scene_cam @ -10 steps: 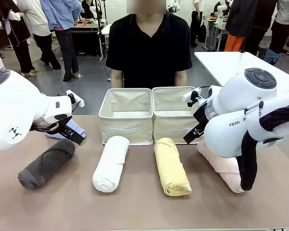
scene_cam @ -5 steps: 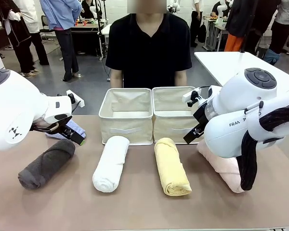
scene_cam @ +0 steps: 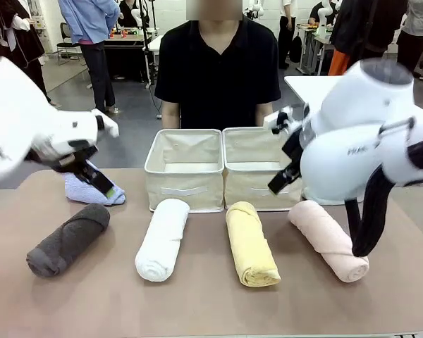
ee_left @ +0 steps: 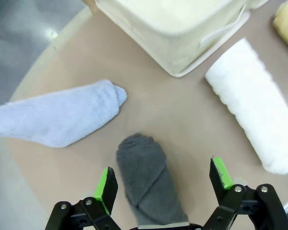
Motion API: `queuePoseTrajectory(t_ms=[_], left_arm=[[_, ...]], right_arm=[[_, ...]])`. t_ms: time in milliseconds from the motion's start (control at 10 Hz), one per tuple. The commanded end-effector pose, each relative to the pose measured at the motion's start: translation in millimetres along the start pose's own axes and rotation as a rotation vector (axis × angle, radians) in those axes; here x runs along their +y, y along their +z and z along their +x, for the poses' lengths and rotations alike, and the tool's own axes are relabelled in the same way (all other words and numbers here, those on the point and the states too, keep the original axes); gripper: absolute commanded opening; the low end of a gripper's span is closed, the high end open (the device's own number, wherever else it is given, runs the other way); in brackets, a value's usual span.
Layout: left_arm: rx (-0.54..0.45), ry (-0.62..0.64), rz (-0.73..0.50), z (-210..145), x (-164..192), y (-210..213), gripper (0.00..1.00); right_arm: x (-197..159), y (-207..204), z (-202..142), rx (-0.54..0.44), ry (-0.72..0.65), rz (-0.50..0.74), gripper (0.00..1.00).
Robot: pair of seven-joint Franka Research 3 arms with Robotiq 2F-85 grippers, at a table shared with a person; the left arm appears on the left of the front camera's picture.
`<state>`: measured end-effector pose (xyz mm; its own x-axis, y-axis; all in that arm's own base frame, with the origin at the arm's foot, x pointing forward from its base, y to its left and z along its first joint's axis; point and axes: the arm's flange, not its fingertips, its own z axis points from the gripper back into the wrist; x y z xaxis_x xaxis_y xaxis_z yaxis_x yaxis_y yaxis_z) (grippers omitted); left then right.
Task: Sort the towels based on their folding style.
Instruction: Pick up one triangle-folded towel and place it in the left Fabric basket.
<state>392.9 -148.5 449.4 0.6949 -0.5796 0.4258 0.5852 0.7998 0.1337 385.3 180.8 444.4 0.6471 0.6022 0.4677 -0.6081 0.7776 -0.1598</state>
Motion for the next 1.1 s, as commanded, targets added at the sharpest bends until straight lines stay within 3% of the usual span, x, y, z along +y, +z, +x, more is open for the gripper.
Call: queuePoseTrajectory(t_ms=[0, 200, 400, 500, 600, 1000], left_arm=[[-0.025, -0.045, 0.0, 17.6, 12.3, 67.6, 1.0], [-0.03, -0.075, 0.032, 33.1, 9.5, 122.3, 1.0], [-0.078, -0.086, 0.069, 38.5, 5.5, 153.7, 1.0], [-0.069, -0.098, 0.133, 36.5, 0.0, 154.4, 1.0], [-0.08, -0.064, 0.038, 39.9, 6.5, 157.4, 1.0], [-0.08, -0.064, 0.038, 39.9, 6.5, 157.4, 1.0]], right_arm=[[14.0, 68.0, 29.0, 0.04, 0.026, -0.023, 1.0], [24.4, 122.7, 48.2, 0.052, 0.028, -0.032, 1.0], [30.6, 149.5, 51.1, 0.046, 0.028, -0.061, 1.0], [32.5, 151.5, 46.3, 0.006, 0.014, -0.102, 1.0], [30.4, 158.2, 51.5, 0.023, 0.046, -0.03, 1.0], [30.4, 158.2, 51.5, 0.023, 0.046, -0.03, 1.0]])
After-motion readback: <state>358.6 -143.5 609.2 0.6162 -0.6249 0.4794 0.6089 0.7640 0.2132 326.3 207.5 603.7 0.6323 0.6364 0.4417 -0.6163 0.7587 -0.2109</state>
